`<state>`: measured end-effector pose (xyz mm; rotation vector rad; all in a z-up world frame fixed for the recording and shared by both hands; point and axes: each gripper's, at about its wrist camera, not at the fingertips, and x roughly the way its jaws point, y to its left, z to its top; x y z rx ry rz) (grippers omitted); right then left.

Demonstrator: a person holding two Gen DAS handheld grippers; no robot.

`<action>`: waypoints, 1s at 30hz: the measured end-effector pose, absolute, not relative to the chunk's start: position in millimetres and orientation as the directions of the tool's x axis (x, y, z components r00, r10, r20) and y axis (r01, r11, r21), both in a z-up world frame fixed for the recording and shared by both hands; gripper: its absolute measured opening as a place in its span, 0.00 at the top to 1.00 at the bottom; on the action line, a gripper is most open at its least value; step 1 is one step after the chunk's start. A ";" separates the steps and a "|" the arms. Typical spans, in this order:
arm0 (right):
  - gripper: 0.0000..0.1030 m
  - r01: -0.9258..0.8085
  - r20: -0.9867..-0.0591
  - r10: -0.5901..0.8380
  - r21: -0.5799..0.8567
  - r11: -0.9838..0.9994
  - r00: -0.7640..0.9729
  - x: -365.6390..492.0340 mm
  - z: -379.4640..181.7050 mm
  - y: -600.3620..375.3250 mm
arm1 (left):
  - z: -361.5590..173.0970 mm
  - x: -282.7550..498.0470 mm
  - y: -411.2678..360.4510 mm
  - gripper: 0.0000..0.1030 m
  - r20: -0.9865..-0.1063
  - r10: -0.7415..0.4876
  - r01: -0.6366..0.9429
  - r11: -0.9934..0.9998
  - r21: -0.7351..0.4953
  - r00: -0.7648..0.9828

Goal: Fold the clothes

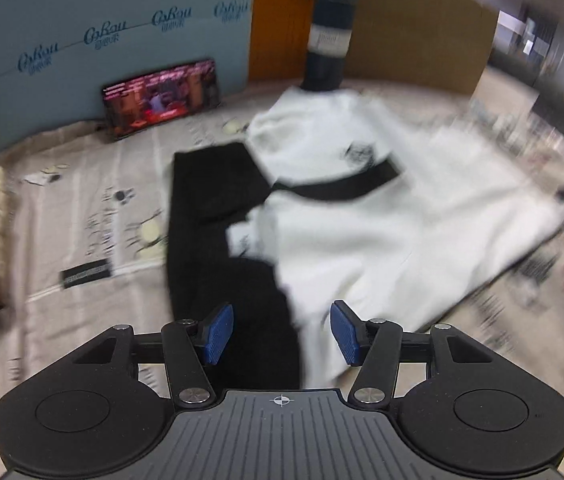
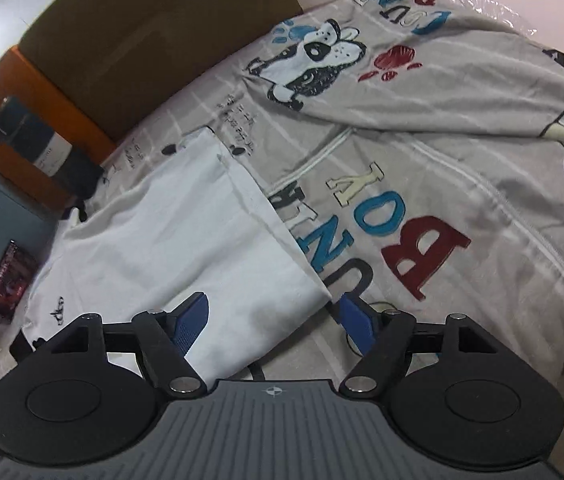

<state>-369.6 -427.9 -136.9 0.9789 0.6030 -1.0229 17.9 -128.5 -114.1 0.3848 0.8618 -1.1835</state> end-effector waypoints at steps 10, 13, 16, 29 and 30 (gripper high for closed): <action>0.35 0.969 -0.809 -0.554 0.074 0.236 0.197 -332.3 -116.8 -430.4 | -87.9 34.7 -126.6 0.46 -0.764 -0.616 0.942 0.335 -0.034 0.192; 0.34 0.956 -0.743 -0.617 0.106 0.275 0.260 -331.7 -78.1 -450.8 | -43.9 59.7 -134.5 0.39 -0.693 -0.676 0.945 0.325 0.026 0.252; 0.31 0.926 -0.681 -0.642 0.154 0.345 0.352 -321.2 -37.8 -468.3 | -3.7 83.6 -150.4 0.27 -0.597 -0.737 0.935 0.349 0.066 0.317; 0.20 0.777 -0.644 -0.500 0.251 0.577 0.579 -216.9 -46.2 -489.7 | -56.7 109.9 -297.0 0.18 -0.598 -0.801 0.960 0.190 -0.204 0.032; 0.20 0.771 -0.647 -0.474 0.299 0.562 0.597 -214.0 -54.5 -492.9 | -66.5 110.6 -307.9 0.18 -0.606 -0.795 0.955 0.196 -0.225 0.020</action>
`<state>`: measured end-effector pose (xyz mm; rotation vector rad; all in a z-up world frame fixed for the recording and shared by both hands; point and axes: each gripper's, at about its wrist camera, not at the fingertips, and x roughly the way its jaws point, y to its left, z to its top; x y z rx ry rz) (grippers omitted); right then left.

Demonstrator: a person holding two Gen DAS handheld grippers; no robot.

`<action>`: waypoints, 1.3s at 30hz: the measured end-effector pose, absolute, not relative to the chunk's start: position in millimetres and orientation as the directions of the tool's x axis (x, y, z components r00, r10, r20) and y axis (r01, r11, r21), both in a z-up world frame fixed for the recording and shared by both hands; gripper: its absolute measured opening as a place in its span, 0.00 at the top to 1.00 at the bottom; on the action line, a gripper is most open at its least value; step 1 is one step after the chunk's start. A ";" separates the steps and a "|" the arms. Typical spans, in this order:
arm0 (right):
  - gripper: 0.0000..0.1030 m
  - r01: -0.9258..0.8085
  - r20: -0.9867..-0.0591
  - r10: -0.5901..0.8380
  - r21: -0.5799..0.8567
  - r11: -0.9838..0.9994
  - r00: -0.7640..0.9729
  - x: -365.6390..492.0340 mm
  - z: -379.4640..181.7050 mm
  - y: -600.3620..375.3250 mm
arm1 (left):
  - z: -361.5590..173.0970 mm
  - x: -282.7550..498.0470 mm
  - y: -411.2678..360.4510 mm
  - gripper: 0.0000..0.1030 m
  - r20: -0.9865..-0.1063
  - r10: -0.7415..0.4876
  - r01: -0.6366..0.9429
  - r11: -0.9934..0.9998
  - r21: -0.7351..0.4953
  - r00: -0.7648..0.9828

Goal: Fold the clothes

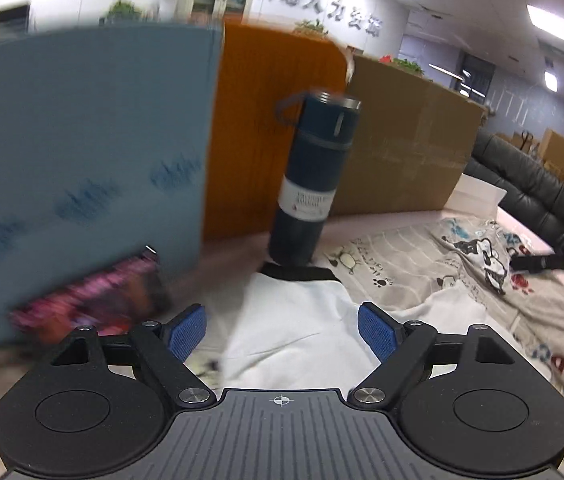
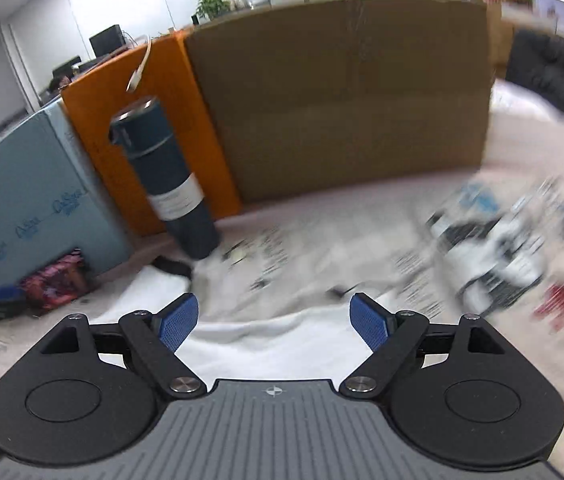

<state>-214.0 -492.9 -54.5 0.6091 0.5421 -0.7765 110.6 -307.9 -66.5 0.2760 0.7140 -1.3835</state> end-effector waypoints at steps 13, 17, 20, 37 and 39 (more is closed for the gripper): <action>0.20 0.658 -0.627 -0.228 0.637 0.400 0.745 -189.7 -135.4 -527.8 | -157.2 140.1 -428.1 0.31 -0.633 -0.774 0.890 0.300 -0.344 0.016; 0.20 0.655 -0.627 -0.209 0.662 0.364 0.750 -187.9 -147.2 -534.2 | -169.5 125.7 -442.7 0.80 -0.652 -0.757 0.928 0.269 -0.257 0.039; 0.20 0.658 -0.624 -0.214 0.683 0.318 0.751 -191.2 -155.2 -538.6 | -171.4 116.1 -436.4 0.96 -0.638 -0.766 0.939 0.272 -0.211 0.079; 0.20 0.618 -0.575 -0.261 0.775 0.130 0.776 -222.3 -164.1 -546.1 | -74.6 19.7 -265.8 0.97 -0.379 -0.924 0.975 0.036 -0.219 -0.051; 0.20 0.614 -0.571 -0.275 0.782 0.106 0.774 -227.5 -162.9 -544.8 | -72.9 9.6 -245.9 0.97 -0.403 -0.912 0.979 0.007 -0.205 -0.077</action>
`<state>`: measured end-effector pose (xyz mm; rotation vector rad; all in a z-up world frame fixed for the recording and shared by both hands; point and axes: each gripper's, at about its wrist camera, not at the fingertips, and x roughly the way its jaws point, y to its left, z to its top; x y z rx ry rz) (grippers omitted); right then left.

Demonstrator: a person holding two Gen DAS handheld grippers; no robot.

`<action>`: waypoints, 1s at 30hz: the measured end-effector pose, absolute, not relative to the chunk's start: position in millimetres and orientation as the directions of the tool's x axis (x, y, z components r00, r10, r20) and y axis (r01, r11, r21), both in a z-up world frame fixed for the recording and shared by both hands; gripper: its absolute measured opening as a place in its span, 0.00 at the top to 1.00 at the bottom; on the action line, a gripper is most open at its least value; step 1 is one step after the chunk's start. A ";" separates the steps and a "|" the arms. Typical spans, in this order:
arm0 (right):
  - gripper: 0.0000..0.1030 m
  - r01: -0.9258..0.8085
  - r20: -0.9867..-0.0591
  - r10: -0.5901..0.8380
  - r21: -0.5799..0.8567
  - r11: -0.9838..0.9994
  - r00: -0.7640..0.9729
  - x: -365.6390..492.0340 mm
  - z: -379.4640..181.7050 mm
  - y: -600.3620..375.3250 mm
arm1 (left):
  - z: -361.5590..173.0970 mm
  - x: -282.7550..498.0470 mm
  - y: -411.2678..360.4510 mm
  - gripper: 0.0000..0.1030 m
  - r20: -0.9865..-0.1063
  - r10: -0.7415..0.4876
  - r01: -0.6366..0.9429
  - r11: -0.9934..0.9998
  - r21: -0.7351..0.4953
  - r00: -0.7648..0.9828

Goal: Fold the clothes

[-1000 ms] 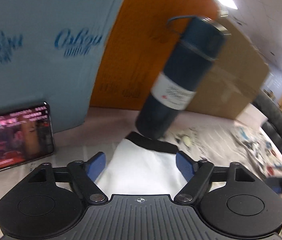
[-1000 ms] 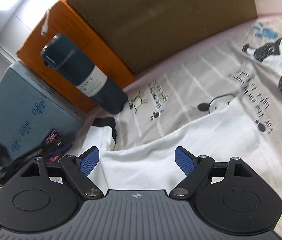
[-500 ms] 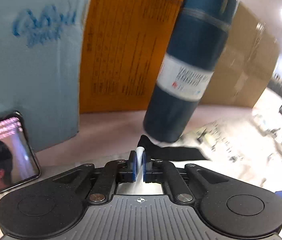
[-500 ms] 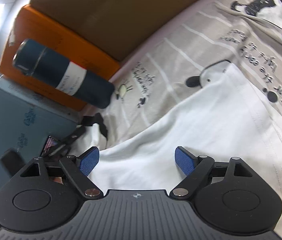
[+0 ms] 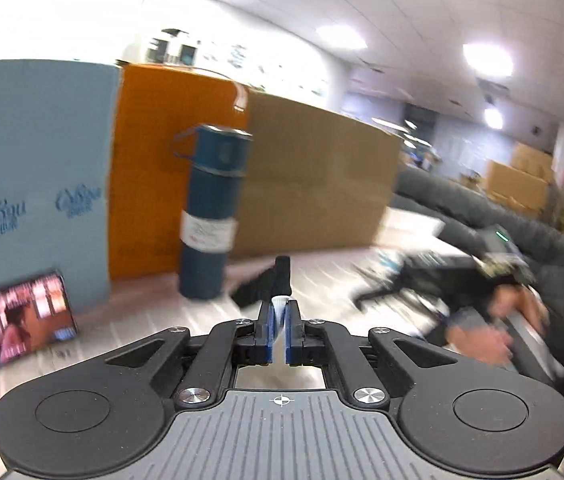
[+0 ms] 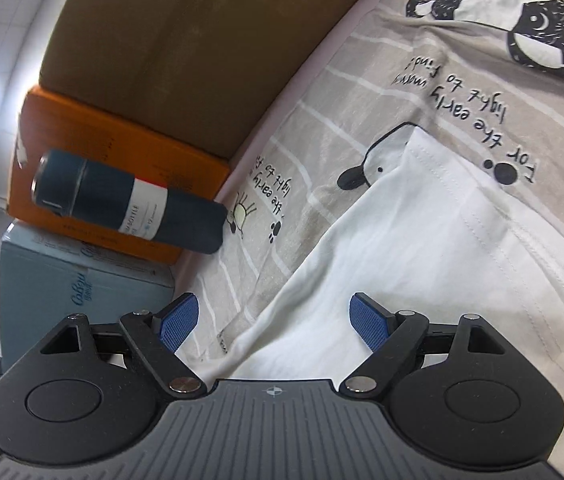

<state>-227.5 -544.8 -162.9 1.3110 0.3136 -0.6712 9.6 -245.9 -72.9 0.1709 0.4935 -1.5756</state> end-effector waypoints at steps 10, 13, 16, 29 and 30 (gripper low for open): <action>0.20 0.628 -0.585 -0.328 0.777 0.034 0.742 -256.3 -164.8 -542.0 | -107.9 -1.7 -217.6 0.97 -0.594 -0.802 0.997 -0.055 -0.045 -0.071; 0.20 0.622 -0.580 -0.337 0.782 0.025 0.742 -261.8 -164.5 -543.2 | -120.6 -4.6 -214.1 0.97 -0.644 -0.763 0.997 -0.077 0.010 -0.052; 0.20 0.619 -0.575 -0.338 0.785 0.031 0.745 -262.2 -163.1 -545.1 | -133.3 -7.6 -210.5 0.97 -0.691 -0.722 0.993 -0.102 0.064 -0.030; 0.20 0.608 -0.558 -0.349 0.793 0.045 0.753 -245.9 -162.9 -555.4 | -155.6 -48.5 -290.4 0.26 -0.645 -0.763 0.999 -0.003 0.053 0.032; 0.20 0.607 -0.557 -0.350 0.794 0.042 0.753 -245.9 -163.4 -555.9 | -157.0 -52.0 -297.7 0.26 -0.639 -0.769 0.999 0.007 0.050 0.037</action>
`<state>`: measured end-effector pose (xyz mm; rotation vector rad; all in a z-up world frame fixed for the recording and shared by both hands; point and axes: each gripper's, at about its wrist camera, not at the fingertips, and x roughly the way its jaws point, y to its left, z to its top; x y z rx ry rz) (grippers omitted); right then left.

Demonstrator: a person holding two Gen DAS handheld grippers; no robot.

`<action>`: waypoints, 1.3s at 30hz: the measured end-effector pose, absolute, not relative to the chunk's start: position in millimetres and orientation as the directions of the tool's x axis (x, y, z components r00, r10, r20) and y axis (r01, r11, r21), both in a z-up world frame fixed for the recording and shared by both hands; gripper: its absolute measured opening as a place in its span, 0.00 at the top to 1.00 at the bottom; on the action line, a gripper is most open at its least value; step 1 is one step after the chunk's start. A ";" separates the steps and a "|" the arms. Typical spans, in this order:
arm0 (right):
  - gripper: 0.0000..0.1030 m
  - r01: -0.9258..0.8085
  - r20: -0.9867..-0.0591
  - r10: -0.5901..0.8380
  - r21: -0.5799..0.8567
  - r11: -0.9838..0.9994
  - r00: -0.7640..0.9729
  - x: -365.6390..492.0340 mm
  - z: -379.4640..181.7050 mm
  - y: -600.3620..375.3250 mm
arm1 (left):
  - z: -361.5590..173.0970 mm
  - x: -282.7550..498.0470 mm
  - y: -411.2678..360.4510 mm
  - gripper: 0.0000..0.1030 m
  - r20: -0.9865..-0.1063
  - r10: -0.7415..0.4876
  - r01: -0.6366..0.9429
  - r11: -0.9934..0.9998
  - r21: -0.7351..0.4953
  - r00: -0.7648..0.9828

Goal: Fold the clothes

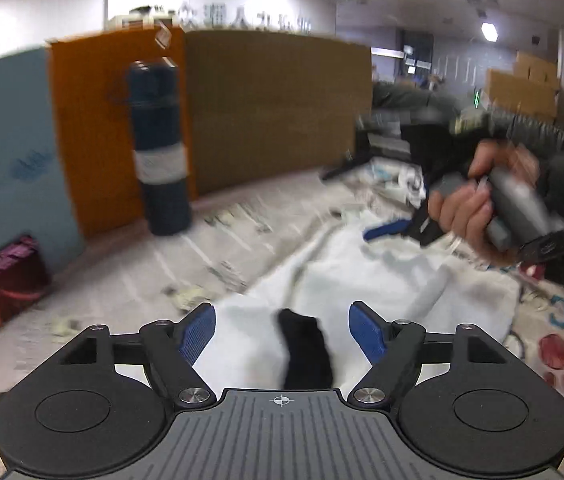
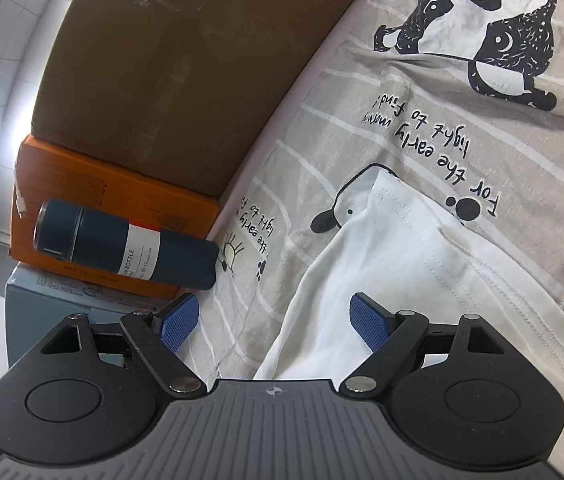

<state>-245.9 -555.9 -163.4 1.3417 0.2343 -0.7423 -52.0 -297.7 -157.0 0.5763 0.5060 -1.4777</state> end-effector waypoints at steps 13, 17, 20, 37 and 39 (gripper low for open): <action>0.20 0.575 -0.530 -0.340 0.818 0.036 0.776 -249.1 -170.5 -564.1 | -122.2 -44.0 -311.0 0.92 -0.602 -0.796 0.984 -0.150 0.099 -0.061; 0.20 0.557 -0.516 -0.345 0.830 0.026 0.784 -255.7 -170.5 -559.7 | -109.8 -46.3 -297.3 0.91 -0.633 -0.762 0.949 -0.285 0.137 -0.137; 0.20 0.555 -0.514 -0.360 0.832 0.011 0.779 -265.8 -170.8 -556.9 | -109.1 -48.9 -290.0 0.91 -0.660 -0.734 0.929 -0.339 0.148 -0.163; 0.93 0.741 -0.646 -0.456 0.670 0.046 0.612 -290.9 -158.9 -539.0 | -114.7 -33.0 -291.9 0.91 -0.660 -0.745 0.967 -0.228 0.113 -0.098; 0.95 0.767 -0.651 -0.480 0.637 0.074 0.587 -292.4 -153.1 -532.7 | -108.2 -28.6 -294.1 0.91 -0.651 -0.753 0.965 -0.230 0.127 -0.094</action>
